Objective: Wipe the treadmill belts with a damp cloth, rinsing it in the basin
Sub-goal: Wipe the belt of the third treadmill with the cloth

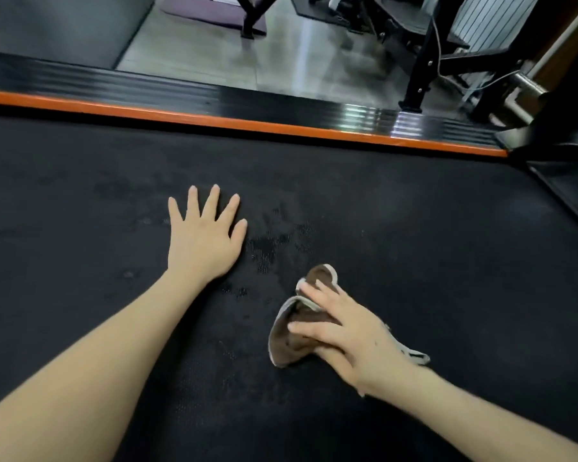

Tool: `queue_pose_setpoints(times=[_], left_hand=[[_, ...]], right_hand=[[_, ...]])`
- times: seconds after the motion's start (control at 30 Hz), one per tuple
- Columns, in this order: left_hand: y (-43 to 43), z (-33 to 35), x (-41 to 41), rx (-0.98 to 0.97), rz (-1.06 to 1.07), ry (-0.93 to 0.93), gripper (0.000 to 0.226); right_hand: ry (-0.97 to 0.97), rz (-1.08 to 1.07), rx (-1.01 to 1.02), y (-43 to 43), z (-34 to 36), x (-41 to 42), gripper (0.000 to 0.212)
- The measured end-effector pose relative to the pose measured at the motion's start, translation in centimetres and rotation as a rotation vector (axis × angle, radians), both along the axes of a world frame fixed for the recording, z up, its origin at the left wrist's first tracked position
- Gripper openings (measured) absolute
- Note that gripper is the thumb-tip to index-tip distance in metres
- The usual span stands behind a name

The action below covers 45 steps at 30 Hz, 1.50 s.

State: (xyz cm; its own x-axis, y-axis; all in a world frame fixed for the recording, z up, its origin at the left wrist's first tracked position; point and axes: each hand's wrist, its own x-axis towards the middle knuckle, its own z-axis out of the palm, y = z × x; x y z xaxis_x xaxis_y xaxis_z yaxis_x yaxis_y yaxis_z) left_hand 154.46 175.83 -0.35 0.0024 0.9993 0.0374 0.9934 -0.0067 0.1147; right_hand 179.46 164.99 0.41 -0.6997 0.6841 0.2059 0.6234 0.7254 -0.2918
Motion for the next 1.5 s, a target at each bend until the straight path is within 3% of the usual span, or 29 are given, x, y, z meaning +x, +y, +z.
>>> queue_pose_setpoints(times=[0.07,0.2,0.27,0.33,0.47,0.57,0.63,0.8,0.87,0.93,1.03,1.13,1.33,1.5], left_hand=[[0.0,-0.1,-0.1,0.016,0.000,-0.003,0.058],[0.1,-0.5,0.0,0.034,-0.004,-0.020,0.058],[0.2,-0.6,0.0,0.039,-0.003,-0.027,0.058],[0.3,-0.6,-0.1,0.035,-0.002,-0.028,0.058],[0.3,-0.6,-0.1,0.074,0.001,-0.044,0.062],[0.3,-0.8,0.0,0.076,0.001,-0.021,0.065],[0.3,-0.9,-0.1,0.081,-0.006,-0.019,0.065],[0.3,-1.2,-0.1,0.115,-0.005,-0.006,0.064],[0.4,-1.1,0.0,0.118,-0.012,-0.016,0.062],[0.5,-1.2,0.1,0.112,-0.018,-0.015,0.061],[0.4,-1.0,0.1,0.091,-0.011,-0.013,0.062],[0.4,-0.9,-0.1,0.065,-0.015,-0.019,0.065],[0.4,-0.4,0.0,0.037,-0.007,-0.036,0.065],[0.3,0.1,-0.3,0.053,0.018,-0.163,0.058]], right_hand=[[-0.042,-0.020,0.065,4.8,0.1,-0.3,0.037],[0.029,-0.518,0.011,16.4,0.8,-2.6,0.028],[0.025,-0.627,-0.019,18.7,0.8,-3.7,0.028],[0.059,-0.576,0.002,16.6,0.8,-4.2,0.028],[0.065,-0.195,-0.024,7.3,0.0,-2.9,0.033],[-0.011,-0.104,0.080,11.5,0.5,-1.4,0.033],[-0.005,-0.335,0.152,17.6,0.4,-0.8,0.030],[0.011,-1.284,0.094,29.0,0.5,2.4,0.034],[-0.018,-1.410,-0.003,30.4,0.8,0.3,0.038],[-0.041,-1.273,0.000,30.3,0.5,-3.7,0.038],[-0.103,-0.852,0.117,28.2,0.2,-9.7,0.037],[-0.178,-0.565,0.108,26.5,0.9,-10.6,0.035],[-0.222,-0.462,0.045,23.6,1.6,-7.6,0.037],[-0.213,-0.316,0.098,13.1,1.7,-5.9,0.032]])
